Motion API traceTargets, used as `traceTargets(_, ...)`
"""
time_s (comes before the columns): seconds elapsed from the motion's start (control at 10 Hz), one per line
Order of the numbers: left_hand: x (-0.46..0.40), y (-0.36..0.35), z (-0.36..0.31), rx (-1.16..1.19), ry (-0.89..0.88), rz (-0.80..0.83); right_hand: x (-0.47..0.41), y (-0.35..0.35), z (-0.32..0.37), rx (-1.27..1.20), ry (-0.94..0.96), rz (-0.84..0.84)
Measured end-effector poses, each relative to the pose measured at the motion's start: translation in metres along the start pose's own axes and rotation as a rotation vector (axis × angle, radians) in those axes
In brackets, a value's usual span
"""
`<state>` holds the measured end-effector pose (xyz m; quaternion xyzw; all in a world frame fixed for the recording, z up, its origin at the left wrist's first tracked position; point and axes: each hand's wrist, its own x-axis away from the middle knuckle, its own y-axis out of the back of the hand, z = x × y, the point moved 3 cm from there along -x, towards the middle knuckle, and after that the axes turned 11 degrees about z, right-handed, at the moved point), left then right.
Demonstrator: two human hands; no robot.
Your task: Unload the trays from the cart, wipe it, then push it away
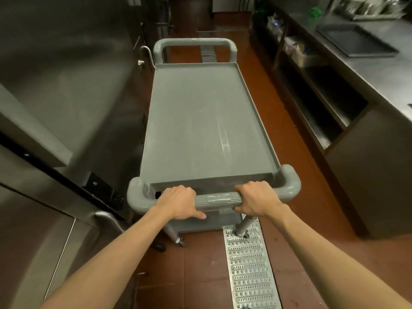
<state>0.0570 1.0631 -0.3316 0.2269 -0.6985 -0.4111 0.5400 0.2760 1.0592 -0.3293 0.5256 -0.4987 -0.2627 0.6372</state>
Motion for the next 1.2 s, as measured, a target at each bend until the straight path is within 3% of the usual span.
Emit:
traceTargets(0.2, -0.003, 0.004, 0.002, 0.037, -0.048, -0.028, -0.001, 0.001, -0.007, -0.061, 0.047, 0.012)
traceTargets(0.4, 0.001, 0.009, -0.001, 0.132, -0.029, -0.115, 0.007, 0.007, -0.005, -0.130, 0.048, -0.116)
traceTargets(0.6, 0.009, 0.001, -0.004, 0.139, 0.067, -0.165, 0.011, 0.004, 0.000, -0.136, 0.039, -0.101)
traceTargets(0.7, 0.015, 0.017, 0.000, 0.561, 0.047, -0.190, 0.011, 0.001, -0.003, -0.210, 0.010, -0.061)
traceTargets(0.8, 0.034, 0.075, 0.002, 1.021, -0.072, -0.438, 0.015, 0.008, -0.007, -0.363, -0.027, -0.044)
traceTargets(0.9, 0.064, 0.118, -0.001, 1.030, -0.159, -0.578, 0.026, 0.008, -0.007, -0.440, -0.071, 0.018)
traceTargets(1.0, 0.079, 0.113, -0.006, 0.942, -0.065, -0.461, 0.035, 0.013, -0.008, -0.454, -0.055, 0.022)
traceTargets(1.1, 0.069, 0.061, -0.003, 0.811, 0.095, -0.199, 0.042, 0.018, -0.005, -0.483, -0.045, 0.058)
traceTargets(1.2, 0.080, 0.049, -0.007, 0.919, 0.144, -0.178, 0.058, 0.047, -0.002, -0.664, -0.038, -0.008)
